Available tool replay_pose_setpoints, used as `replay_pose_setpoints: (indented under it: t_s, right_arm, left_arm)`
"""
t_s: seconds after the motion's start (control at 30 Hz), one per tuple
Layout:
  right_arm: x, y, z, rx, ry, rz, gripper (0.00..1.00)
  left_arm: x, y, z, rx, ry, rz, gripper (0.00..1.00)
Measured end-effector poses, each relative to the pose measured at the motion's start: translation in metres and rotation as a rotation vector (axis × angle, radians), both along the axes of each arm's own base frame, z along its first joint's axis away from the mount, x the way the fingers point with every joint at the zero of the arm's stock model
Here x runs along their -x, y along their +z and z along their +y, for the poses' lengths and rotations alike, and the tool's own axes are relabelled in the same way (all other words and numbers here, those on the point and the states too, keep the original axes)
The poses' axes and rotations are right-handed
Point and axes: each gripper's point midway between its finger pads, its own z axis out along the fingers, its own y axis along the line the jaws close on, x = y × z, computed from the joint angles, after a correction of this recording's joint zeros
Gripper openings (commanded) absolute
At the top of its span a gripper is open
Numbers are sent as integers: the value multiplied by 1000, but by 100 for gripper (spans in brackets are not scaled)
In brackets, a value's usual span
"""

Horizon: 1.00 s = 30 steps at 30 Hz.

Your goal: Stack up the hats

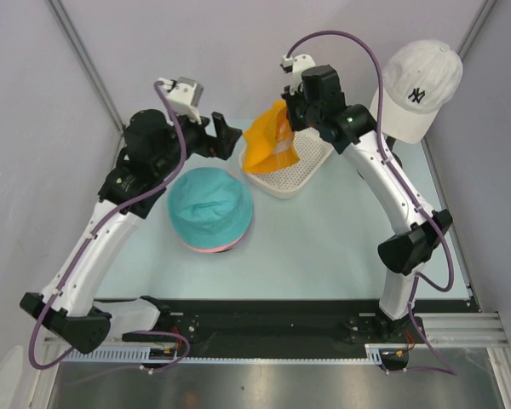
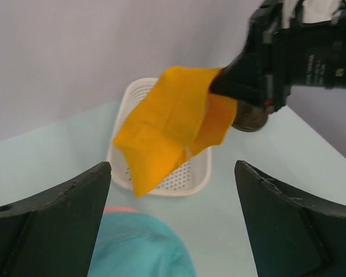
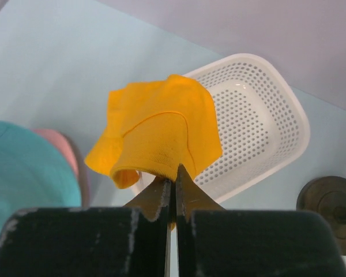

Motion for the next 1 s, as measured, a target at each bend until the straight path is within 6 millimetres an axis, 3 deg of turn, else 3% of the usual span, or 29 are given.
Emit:
replay_pose_setpoints:
  t_s: [0.17, 0.3, 0.73, 0.87, 1.0]
  right_arm:
    - [36, 22, 23, -2, 46, -18, 0]
    - [54, 31, 30, -16, 60, -15, 0]
    - [111, 51, 57, -95, 136, 6, 0]
    - [122, 56, 57, -104, 149, 8, 0]
    - [126, 59, 55, -117, 144, 14, 0]
  left_arm:
    - [9, 0, -57, -10, -124, -6, 97]
    - [10, -12, -77, -40, -134, 14, 98]
    - [-11, -19, -53, -59, 55, 25, 95]
    - [-11, -27, -56, -45, 55, 45, 75]
    - [-11, -41, -58, -48, 52, 79, 68]
